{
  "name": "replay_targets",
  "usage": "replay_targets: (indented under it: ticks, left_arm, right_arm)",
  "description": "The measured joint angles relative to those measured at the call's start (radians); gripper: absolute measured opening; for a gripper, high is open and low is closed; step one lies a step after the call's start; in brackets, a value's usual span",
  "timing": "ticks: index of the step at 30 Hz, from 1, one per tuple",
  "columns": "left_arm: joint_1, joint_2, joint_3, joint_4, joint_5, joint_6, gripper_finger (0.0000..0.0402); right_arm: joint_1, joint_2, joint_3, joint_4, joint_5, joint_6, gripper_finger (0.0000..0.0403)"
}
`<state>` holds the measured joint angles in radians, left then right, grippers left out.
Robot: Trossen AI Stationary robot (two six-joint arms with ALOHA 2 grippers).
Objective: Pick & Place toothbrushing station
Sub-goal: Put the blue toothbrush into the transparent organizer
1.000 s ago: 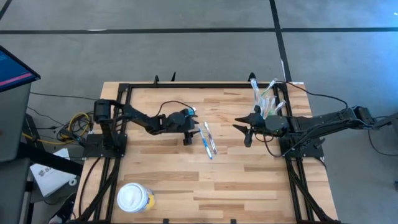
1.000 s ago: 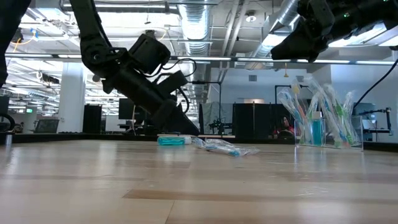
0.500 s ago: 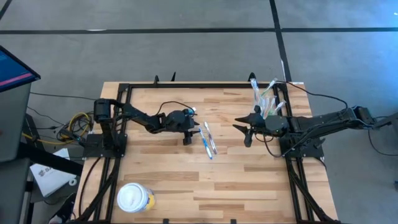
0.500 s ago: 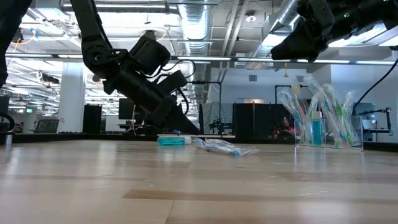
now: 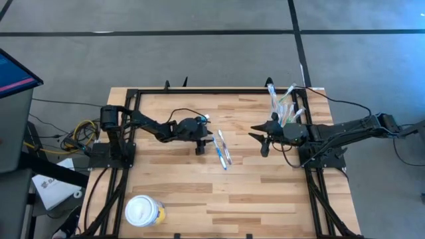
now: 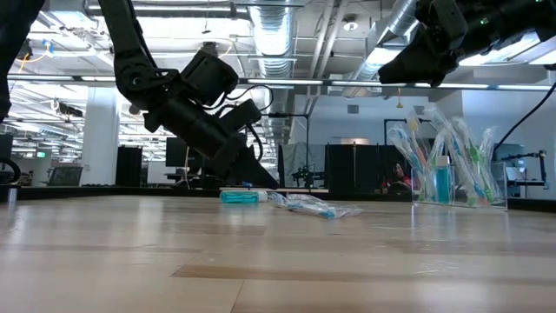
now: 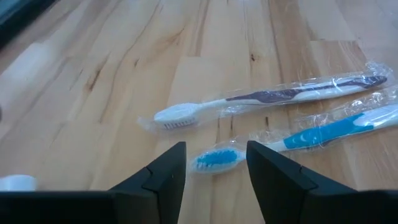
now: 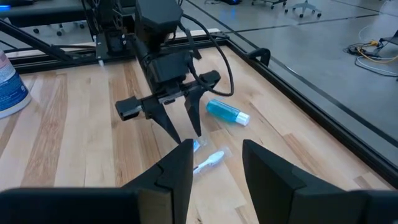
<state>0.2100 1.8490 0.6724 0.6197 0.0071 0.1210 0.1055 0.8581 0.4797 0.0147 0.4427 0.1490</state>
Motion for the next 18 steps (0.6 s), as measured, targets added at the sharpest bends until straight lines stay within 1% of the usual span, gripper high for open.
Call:
replay_targets:
  ticks: [5,8,11,14,16,18]
  left_arm:
    - [-0.002,0.055,0.001,-0.006,0.001,-0.033,0.0154]
    - [-0.003,0.083,0.002,0.017,0.021,-0.078,0.0152]
    - [-0.013,0.09,0.005,0.02,0.037,-0.132,0.0152]
    - [-0.041,0.077,0.003,0.007,0.047,-0.149,0.0151]
    - [-0.058,0.064,0.0,-0.005,0.038,-0.144,0.0147]
    - [-0.073,0.056,-0.001,-0.013,-0.003,-0.124,0.014]
  right_arm:
    - [0.0,0.0,0.0,-0.007,0.0,0.0,0.0128]
    - [0.0,0.0,0.0,-0.007,0.0,0.0,0.0128]
    - [0.0,0.0,0.0,-0.008,-0.001,0.008,0.0128]
    - [0.0,0.0,0.0,-0.008,-0.022,0.009,0.0128]
    - [0.0,0.0,0.0,-0.007,-0.03,0.009,0.0128]
    - [0.0,0.0,0.0,-0.007,-0.031,0.009,0.0128]
